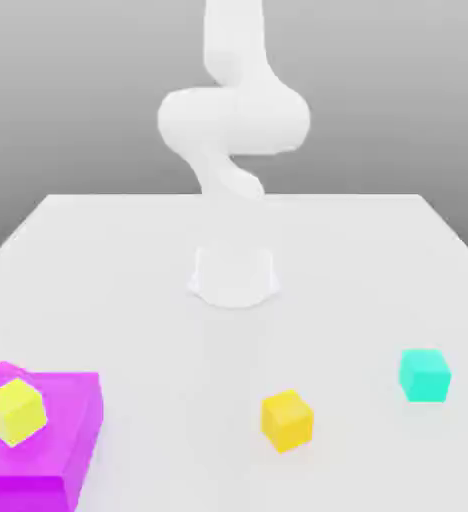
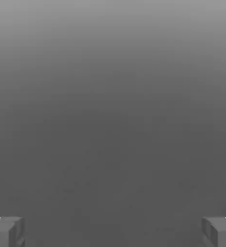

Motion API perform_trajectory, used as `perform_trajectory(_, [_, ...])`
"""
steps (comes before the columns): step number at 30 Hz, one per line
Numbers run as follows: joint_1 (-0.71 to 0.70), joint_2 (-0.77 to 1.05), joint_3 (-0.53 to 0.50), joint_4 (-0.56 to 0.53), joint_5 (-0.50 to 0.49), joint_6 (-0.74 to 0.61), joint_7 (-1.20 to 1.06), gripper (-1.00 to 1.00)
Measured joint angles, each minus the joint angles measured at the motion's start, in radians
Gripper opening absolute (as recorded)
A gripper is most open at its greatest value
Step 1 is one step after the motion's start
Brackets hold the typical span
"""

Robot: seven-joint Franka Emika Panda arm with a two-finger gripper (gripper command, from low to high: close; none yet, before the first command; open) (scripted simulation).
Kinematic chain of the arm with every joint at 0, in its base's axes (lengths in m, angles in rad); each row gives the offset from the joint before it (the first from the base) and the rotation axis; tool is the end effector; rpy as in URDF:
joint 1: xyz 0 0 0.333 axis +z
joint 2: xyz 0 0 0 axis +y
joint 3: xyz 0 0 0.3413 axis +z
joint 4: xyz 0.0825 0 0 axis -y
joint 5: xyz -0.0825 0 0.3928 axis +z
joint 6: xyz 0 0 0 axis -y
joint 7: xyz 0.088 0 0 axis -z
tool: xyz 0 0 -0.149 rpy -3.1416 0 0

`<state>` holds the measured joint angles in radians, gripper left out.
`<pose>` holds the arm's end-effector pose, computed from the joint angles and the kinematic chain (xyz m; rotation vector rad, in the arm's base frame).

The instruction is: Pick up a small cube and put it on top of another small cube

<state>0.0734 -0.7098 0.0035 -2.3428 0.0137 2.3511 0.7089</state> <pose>0.4004 0.0318 0.6493 -2.5696 0.8486 -0.9327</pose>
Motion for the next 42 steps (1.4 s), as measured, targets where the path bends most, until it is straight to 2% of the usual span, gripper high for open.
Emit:
perform_trajectory(9, [0.251,0.334,0.046,-0.157,0.047,0.188,-0.334,0.0])
perform_trajectory(16, [0.397,0.587,0.131,-0.277,0.045,0.332,-0.56,0.0])
perform_trajectory(21, [0.502,0.77,0.183,-0.359,-0.044,0.437,-0.654,0.0])
perform_trajectory(27, [0.572,0.988,0.097,-0.339,-0.164,0.606,-0.593,0.0])
perform_trajectory(28, [0.584,1.014,0.083,-0.334,-0.172,0.627,-0.587,-1.0])
perform_trajectory(35, [0.584,1.016,0.083,-0.334,-0.176,0.627,-0.584,-1.0])
perform_trajectory(42, [0.53,0.801,0.138,-0.374,-0.055,0.454,-0.645,-1.0])
